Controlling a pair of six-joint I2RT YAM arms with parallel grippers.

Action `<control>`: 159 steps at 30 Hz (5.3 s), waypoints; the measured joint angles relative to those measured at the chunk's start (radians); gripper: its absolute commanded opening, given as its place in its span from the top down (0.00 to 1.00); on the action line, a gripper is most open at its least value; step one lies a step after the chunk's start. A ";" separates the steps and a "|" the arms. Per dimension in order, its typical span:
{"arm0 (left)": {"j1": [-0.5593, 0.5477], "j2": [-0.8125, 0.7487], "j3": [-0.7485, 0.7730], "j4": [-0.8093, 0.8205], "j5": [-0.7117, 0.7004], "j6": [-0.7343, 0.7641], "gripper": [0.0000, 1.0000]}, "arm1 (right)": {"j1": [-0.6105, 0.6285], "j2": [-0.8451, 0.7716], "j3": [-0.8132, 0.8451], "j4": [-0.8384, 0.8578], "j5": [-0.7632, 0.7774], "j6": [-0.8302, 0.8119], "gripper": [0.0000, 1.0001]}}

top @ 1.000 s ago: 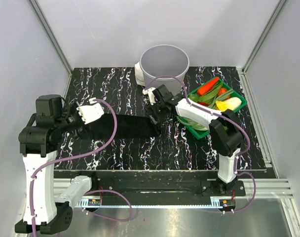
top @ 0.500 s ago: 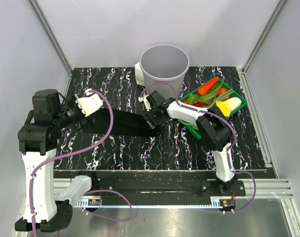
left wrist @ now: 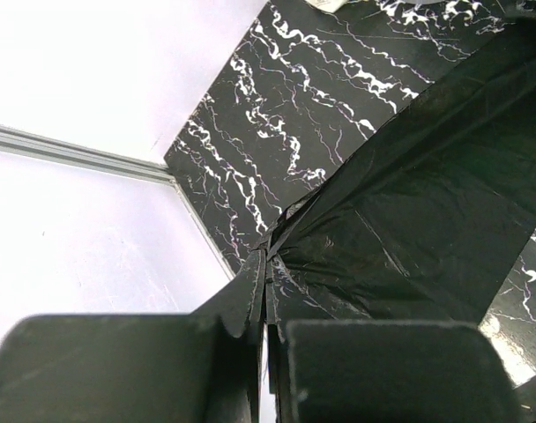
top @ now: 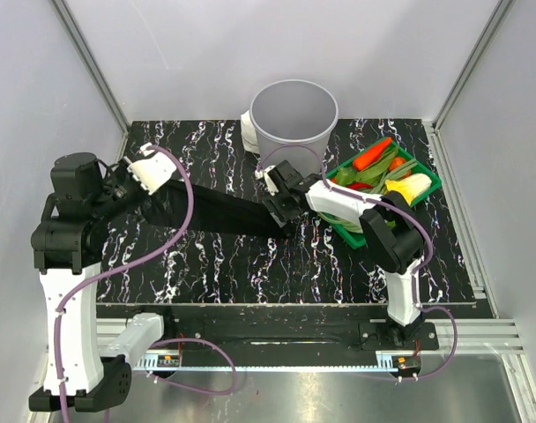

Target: Put the trash bags into the trash bin

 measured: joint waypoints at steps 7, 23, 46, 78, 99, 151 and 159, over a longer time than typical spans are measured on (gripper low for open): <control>0.006 0.000 0.059 0.000 -0.005 0.000 1.00 | -0.024 -0.046 -0.019 0.000 0.042 -0.007 0.32; 0.006 0.001 0.093 -0.016 -0.029 0.010 1.00 | -0.029 -0.073 -0.023 -0.001 0.024 -0.011 0.31; 0.006 -0.008 -0.014 0.027 -0.144 0.058 1.00 | -0.044 -0.030 -0.035 -0.001 0.014 -0.021 0.32; 0.124 0.013 -0.428 0.248 -0.147 0.100 1.00 | -0.053 0.063 0.032 -0.007 -0.105 -0.002 0.50; 0.131 0.074 -0.637 0.355 -0.098 0.119 0.97 | -0.054 -0.055 -0.007 -0.027 -0.041 0.006 0.95; -0.249 0.933 -0.237 0.676 0.551 -0.524 0.01 | -0.055 -0.280 -0.103 0.082 -0.117 0.009 0.98; -0.274 0.964 -0.237 0.721 0.587 -0.510 0.01 | -0.056 -0.308 -0.117 0.093 -0.156 0.009 0.98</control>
